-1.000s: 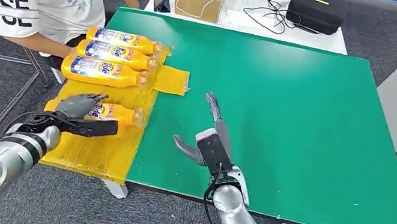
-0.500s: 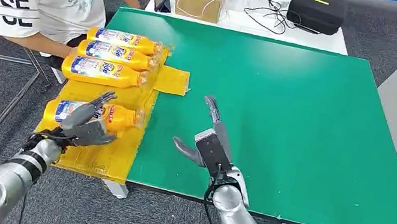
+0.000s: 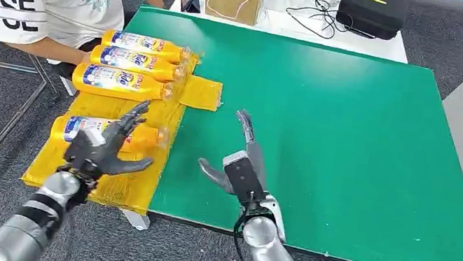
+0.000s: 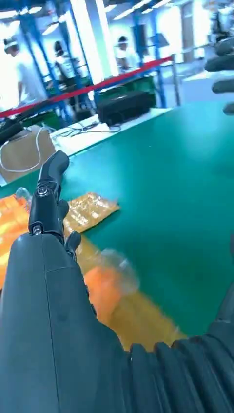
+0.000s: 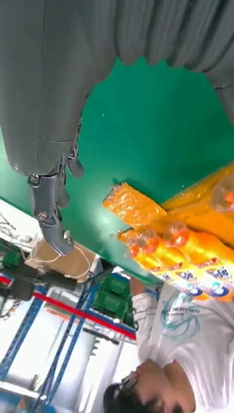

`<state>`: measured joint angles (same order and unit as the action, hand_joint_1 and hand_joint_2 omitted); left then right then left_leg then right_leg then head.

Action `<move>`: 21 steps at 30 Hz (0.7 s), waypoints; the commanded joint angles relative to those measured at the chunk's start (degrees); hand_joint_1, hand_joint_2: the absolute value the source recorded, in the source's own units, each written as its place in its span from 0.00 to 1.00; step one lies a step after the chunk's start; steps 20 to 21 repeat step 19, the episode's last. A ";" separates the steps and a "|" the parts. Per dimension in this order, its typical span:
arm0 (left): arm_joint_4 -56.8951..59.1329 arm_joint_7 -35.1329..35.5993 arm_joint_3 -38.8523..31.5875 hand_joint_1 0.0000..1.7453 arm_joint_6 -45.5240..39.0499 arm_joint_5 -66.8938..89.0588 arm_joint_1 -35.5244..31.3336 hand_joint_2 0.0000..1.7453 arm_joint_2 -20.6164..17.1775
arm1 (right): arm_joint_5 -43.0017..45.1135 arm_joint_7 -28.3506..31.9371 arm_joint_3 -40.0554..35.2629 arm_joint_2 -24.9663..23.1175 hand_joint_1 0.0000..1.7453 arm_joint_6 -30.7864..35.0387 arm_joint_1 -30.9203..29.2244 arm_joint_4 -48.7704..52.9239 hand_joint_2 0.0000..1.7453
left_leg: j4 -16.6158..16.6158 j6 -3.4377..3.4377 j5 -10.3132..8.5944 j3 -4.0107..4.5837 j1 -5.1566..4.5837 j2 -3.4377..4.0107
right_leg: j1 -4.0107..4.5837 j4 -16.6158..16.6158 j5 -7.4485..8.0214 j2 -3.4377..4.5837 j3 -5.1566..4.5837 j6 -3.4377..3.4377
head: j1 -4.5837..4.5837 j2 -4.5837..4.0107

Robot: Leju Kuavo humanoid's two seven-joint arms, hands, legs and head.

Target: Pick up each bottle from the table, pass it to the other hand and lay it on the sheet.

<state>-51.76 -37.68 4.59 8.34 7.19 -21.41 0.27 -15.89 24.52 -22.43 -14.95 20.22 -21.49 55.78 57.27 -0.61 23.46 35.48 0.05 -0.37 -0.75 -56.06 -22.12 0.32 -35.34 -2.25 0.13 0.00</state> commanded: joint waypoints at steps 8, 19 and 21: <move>1.36 4.89 5.32 0.00 -25.35 1.92 -0.29 1.00 16.00 | 5.20 1.66 0.71 -3.23 0.00 10.62 7.93 7.56 1.00 | 0.02 0.02 0.15 -0.16 -0.01 -0.23 | 0.03 0.01 -0.18 -0.23 0.22 0.07 | 0.02 0.00; -3.19 3.46 12.33 0.00 -31.46 -0.75 1.93 1.00 19.73 | 8.68 -0.03 0.27 -3.98 0.00 11.07 8.86 6.44 1.00 | 0.03 0.00 0.14 -0.03 0.01 -0.12 | 0.04 0.03 -0.15 -0.19 0.10 0.05 | 0.02 0.02; -3.19 3.46 12.33 0.00 -31.46 -0.75 1.93 1.00 19.73 | 8.68 -0.03 0.27 -3.98 0.00 11.07 8.86 6.44 1.00 | 0.03 0.00 0.14 -0.03 0.01 -0.12 | 0.04 0.03 -0.15 -0.19 0.10 0.05 | 0.02 0.02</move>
